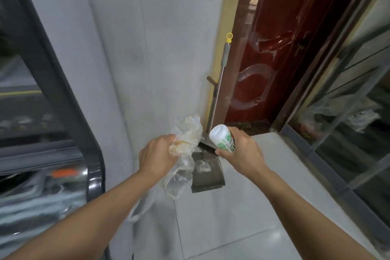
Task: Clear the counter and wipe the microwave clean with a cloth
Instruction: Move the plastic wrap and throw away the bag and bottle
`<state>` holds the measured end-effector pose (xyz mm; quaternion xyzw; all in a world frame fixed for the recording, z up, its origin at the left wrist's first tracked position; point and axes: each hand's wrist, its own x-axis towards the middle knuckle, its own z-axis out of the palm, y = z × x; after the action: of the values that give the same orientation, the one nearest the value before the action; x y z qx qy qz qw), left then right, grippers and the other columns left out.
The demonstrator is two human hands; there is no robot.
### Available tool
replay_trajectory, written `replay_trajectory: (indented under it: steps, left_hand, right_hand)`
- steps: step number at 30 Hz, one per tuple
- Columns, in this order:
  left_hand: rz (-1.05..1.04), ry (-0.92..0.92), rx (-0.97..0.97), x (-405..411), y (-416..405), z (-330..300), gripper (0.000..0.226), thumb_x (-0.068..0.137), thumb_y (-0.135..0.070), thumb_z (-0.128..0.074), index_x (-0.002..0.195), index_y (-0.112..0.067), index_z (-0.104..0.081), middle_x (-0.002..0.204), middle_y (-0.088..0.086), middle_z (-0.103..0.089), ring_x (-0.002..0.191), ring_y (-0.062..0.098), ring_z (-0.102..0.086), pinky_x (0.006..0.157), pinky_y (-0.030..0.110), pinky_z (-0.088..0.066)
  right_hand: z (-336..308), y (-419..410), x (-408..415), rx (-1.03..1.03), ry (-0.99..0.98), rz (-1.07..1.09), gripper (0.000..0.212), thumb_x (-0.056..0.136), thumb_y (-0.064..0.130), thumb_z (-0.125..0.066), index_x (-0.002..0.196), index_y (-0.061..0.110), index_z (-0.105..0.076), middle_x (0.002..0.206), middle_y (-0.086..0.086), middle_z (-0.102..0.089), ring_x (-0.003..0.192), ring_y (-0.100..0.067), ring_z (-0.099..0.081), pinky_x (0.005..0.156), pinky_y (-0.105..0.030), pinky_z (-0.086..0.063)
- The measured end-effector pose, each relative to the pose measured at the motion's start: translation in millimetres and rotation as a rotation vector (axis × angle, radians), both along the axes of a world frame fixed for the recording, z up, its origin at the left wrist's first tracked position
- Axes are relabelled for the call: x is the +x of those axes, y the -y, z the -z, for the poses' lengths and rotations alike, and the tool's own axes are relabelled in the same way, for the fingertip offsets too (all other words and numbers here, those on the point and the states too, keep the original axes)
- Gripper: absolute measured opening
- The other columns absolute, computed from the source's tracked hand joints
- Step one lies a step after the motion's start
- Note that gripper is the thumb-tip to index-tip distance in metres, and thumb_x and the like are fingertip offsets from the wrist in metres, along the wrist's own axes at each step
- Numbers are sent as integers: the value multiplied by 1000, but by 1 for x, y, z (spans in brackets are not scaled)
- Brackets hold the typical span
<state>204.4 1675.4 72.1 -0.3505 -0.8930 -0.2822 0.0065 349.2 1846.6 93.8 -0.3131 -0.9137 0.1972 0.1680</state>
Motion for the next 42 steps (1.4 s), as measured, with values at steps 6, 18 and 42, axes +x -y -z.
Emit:
replay_trajectory:
  steps: [6, 18, 42]
  left_hand:
    - [-76, 41, -5, -67, -51, 26, 26, 72, -18, -56, 59, -26, -35, 63, -6, -48, 70, 27, -57, 55, 29, -40]
    - [-196, 122, -105, -191, -142, 75, 7, 77, -26, -57, 78, -24, -50, 82, -5, -62, 84, 25, -60, 69, 31, -44]
    - [-436, 517, -446, -291, -272, 329, 22, 83, -21, -55, 104, -27, -59, 102, -5, -62, 97, 19, -60, 71, 29, -41]
  right_hand:
    - [24, -60, -82, -2, 17, -82, 63, 70, 47, -74, 124, 28, -48, 112, 1, -60, 97, -21, -59, 73, -34, -50]
    - [80, -154, -225, -129, 83, -219, 62, 72, 39, -76, 126, 24, -49, 116, -1, -61, 102, -23, -58, 80, -34, -50]
    - [335, -288, -397, -418, 325, -485, 67, 71, 27, -80, 128, 11, -49, 122, -12, -58, 109, -29, -56, 82, -32, -45]
